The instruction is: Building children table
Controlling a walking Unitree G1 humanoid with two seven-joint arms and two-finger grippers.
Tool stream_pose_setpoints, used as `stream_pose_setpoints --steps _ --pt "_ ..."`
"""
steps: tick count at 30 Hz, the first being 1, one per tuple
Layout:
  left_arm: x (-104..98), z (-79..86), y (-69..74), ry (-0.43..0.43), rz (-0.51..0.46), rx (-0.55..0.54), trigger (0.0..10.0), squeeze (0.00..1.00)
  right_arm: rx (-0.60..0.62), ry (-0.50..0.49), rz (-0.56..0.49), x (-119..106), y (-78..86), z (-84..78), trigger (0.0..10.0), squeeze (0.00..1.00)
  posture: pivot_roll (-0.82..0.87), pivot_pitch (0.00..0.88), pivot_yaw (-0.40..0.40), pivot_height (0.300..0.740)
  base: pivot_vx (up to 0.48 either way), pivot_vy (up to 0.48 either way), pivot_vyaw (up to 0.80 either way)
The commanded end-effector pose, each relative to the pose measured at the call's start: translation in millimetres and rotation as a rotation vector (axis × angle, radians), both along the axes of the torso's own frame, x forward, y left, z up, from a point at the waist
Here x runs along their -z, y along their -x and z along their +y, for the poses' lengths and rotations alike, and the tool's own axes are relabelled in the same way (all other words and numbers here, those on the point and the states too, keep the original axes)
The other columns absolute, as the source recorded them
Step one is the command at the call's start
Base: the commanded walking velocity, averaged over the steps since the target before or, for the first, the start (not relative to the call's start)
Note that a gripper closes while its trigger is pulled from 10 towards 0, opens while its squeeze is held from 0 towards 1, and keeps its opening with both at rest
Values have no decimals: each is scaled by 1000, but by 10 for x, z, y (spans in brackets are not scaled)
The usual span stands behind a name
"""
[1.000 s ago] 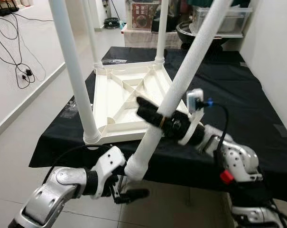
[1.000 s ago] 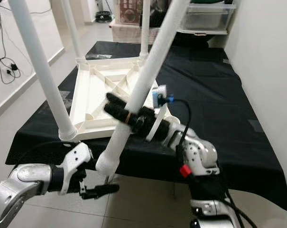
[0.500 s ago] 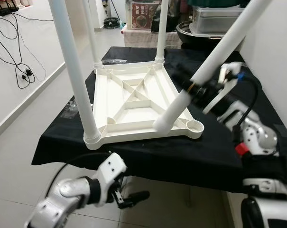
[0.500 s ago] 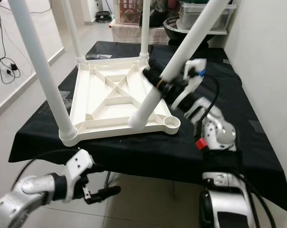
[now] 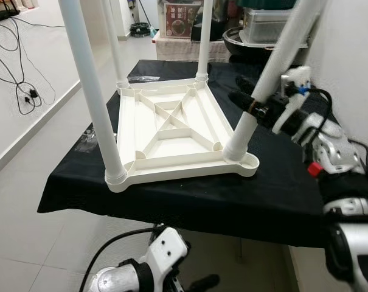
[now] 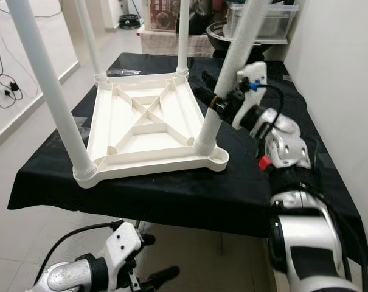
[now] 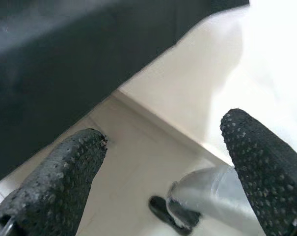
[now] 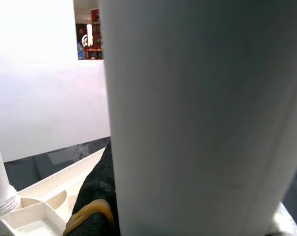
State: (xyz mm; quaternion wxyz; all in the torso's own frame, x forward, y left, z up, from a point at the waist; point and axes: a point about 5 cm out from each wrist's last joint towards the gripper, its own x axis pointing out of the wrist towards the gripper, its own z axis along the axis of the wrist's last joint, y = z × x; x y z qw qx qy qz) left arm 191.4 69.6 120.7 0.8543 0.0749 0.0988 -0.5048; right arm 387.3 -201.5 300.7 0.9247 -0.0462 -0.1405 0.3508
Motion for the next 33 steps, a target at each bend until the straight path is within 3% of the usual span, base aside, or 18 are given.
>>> stream_pose_setpoints --steps 1,6,9,12,13,14,15,17,20,23,24,28,33 --pt "4 2 49 0 20 -18 10000 0 -8 13 -11 -33 -30 38 0 0 108 173 6 740 0 0 0" --pt "-9 -16 103 3 18 -17 10000 0 -45 34 0 -55 -49 72 0 0 117 198 5 740 0 0 0" --pt "-35 0 161 7 21 -27 10000 0 -156 85 41 -69 -34 77 0 0 121 227 13 740 0 0 0" --pt "-65 10 219 14 22 -32 10000 0 -97 142 28 -118 -60 7 0 0 123 238 12 740 0 0 0" --pt "-98 14 227 31 8 -76 10000 0 32 129 -7 -163 -109 -46 0 0 122 244 7 740 0 0 0" --pt "-98 14 227 31 8 -76 10000 0 32 129 -7 -163 -109 -46 0 0 122 244 7 740 0 0 0" --pt "-111 25 200 43 3 -115 10000 0 67 72 -24 -193 -119 -59 9765 0 121 244 6 740 0 0 0" --pt "-118 34 181 51 1 -141 10000 0 86 31 -33 -212 -124 -68 9765 0 120 243 6 740 0 0 0" --pt "-189 47 89 83 -56 -218 10000 0 193 -105 -89 -264 -127 -112 10000 0 117 222 -1 740 0 0 0" --pt "-228 54 50 94 -85 -252 10000 0 221 -140 -107 -274 -120 -124 10000 0 117 222 -1 740 0 0 0" --pt "-317 71 -74 127 -132 -321 10000 0 239 -185 -134 -218 -79 -114 10000 0 104 183 9 740 0 0 -788" --pt "-359 80 -125 144 -148 -348 10000 0 243 -186 -136 -172 -59 -102 10000 0 103 179 9 740 0 0 -788" --pt "-494 126 -346 182 -226 -456 10000 0 227 -191 -127 6 -9 11 10000 0 80 115 3 740 0 0 -630"
